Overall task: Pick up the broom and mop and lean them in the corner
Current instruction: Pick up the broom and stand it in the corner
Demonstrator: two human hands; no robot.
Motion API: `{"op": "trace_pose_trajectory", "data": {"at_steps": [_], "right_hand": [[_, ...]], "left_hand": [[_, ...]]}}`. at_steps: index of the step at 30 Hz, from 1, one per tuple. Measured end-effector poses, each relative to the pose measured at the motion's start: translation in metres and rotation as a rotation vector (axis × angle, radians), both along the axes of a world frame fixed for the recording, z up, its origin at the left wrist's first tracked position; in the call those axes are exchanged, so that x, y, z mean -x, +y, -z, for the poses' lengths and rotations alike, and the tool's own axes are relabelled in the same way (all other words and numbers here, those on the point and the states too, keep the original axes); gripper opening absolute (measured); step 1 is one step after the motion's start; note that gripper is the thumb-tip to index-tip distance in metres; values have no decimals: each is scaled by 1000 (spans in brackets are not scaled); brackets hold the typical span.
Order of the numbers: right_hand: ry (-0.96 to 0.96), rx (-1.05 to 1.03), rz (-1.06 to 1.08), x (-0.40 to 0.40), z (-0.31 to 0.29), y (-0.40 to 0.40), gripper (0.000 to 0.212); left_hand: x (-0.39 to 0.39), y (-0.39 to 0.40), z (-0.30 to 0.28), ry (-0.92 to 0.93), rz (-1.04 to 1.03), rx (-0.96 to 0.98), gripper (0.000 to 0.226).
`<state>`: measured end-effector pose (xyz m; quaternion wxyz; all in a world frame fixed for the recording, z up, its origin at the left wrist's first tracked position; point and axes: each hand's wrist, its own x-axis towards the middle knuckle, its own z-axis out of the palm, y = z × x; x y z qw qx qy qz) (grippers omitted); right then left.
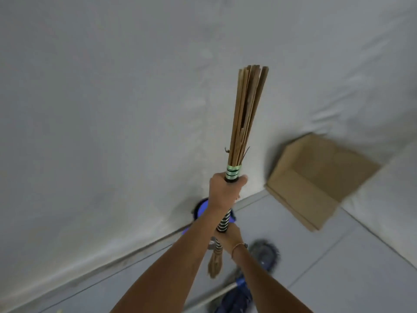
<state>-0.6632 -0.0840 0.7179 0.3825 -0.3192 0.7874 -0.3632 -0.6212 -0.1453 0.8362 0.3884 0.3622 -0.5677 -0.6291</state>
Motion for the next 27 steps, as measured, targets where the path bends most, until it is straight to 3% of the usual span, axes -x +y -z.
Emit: {"op": "trace_pose_trajectory", "data": {"at_steps": [7, 14, 19, 23, 27], "right_hand": [[103, -14, 179, 201, -28, 89, 34], [78, 11, 319, 302, -36, 118, 21], [120, 77, 407, 378, -57, 108, 34], [94, 138, 491, 437, -70, 114, 21], [92, 168, 532, 491, -87, 130, 25]], "left_hand": [[190, 82, -36, 22, 226, 76, 34], [310, 113, -30, -14, 363, 139, 38], [398, 110, -36, -19, 447, 191, 37], [473, 107, -49, 2, 523, 195, 35], [537, 109, -57, 10, 597, 188, 38]]}}
